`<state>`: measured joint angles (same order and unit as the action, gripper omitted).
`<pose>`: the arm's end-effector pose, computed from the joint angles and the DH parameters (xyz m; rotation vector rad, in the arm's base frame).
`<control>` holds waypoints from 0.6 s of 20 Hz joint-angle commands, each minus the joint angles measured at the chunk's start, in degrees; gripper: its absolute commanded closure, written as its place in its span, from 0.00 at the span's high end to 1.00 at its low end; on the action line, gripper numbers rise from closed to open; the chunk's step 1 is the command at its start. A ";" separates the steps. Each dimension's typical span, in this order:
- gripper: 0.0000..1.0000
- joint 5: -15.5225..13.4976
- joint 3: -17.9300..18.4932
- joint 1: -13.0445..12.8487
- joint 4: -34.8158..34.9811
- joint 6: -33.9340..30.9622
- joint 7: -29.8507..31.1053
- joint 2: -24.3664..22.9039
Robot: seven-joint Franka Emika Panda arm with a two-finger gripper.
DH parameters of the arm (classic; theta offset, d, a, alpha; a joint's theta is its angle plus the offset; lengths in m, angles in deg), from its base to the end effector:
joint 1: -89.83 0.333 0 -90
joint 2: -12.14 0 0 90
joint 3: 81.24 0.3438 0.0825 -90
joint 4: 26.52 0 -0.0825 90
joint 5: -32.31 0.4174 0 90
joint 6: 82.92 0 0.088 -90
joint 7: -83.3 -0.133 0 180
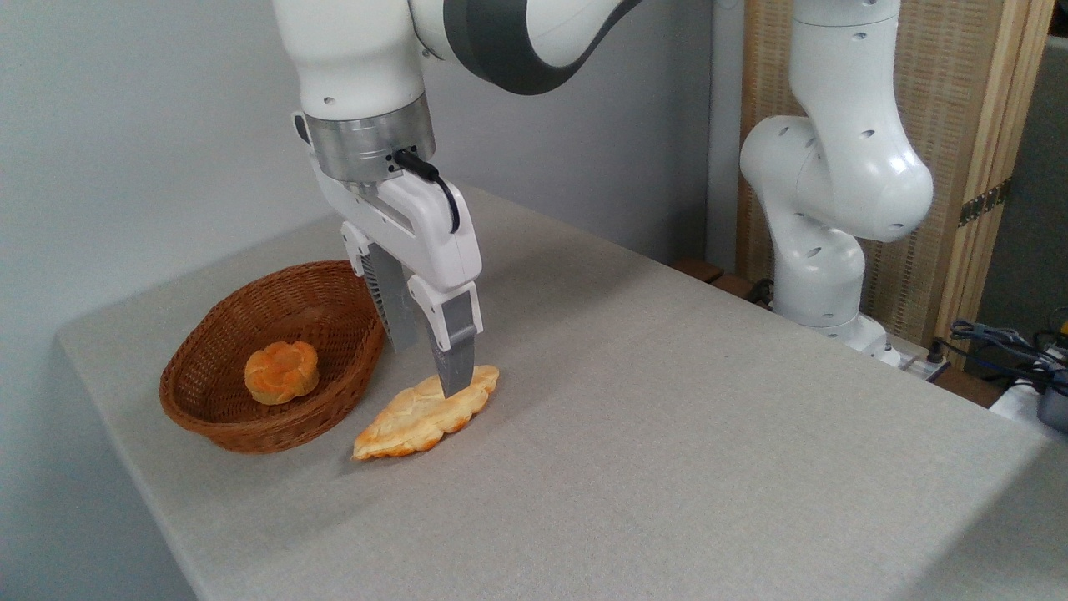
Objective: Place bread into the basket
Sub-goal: 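Lower the open gripper down onto the flat golden pastry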
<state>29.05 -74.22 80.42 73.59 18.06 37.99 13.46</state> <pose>0.6020 -0.0322 0.5395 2.8324 -1.2336 0.0189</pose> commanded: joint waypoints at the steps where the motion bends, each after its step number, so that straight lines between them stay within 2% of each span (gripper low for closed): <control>1: 1.00 -0.34 0.62 -0.43 -1.14 -2.36 -0.66 0.00; 12: 1.00 -0.52 0.54 -0.44 -1.14 -2.89 -0.57 0.00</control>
<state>29.05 -74.21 80.42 73.52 17.07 37.99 13.46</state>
